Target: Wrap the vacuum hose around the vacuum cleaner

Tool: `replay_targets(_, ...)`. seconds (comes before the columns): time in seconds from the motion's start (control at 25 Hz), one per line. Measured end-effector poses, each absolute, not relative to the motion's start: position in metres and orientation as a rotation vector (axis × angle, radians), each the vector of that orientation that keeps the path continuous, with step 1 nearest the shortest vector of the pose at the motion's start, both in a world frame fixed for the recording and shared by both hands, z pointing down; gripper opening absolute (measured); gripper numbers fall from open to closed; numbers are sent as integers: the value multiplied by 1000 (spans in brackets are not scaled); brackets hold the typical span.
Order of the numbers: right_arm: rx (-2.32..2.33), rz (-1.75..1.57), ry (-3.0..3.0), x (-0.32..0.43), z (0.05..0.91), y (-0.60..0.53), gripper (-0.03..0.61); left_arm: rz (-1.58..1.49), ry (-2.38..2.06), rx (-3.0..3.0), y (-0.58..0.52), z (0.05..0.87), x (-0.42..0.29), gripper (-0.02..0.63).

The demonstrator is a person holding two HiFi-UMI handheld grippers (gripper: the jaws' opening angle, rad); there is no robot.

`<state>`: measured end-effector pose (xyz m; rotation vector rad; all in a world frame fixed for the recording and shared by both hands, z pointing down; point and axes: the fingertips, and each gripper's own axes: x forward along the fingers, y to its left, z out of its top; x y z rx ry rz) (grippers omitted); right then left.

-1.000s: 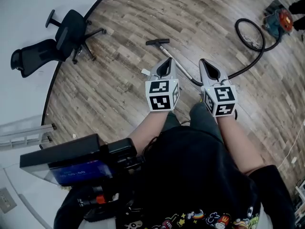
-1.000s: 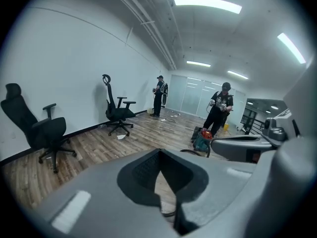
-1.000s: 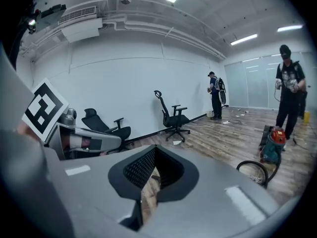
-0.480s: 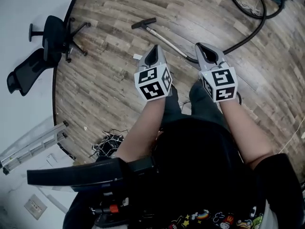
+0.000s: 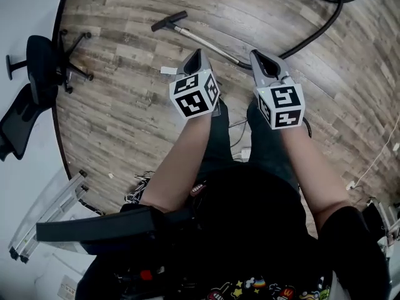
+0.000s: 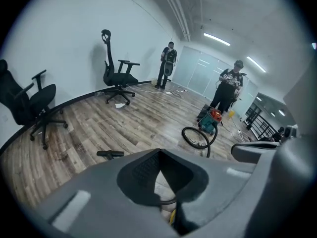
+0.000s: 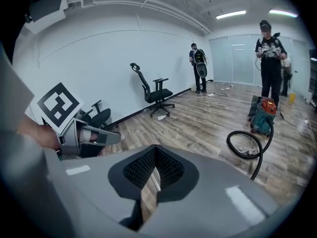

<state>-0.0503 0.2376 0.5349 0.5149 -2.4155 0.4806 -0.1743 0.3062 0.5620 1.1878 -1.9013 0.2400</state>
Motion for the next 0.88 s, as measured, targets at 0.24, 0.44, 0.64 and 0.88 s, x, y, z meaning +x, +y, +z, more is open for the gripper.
replay_targets(0.24, 547, 521, -2350, -85, 634, 238, 23, 224, -1829, 1133, 307, 683, -207, 2)
replay_targets(0.44, 521, 526, -2327, -98, 761, 240, 23, 191, -1823, 1044, 312, 822, -228, 3)
replay_targets(0.64, 480, 541, -2295, -102, 889, 255, 23, 170, -1811, 954, 331, 955, -228, 43)
replay_targets(0.88, 430, 503, -2293, -112, 1001, 250, 23, 64, -1796, 848, 334, 1080, -228, 101)
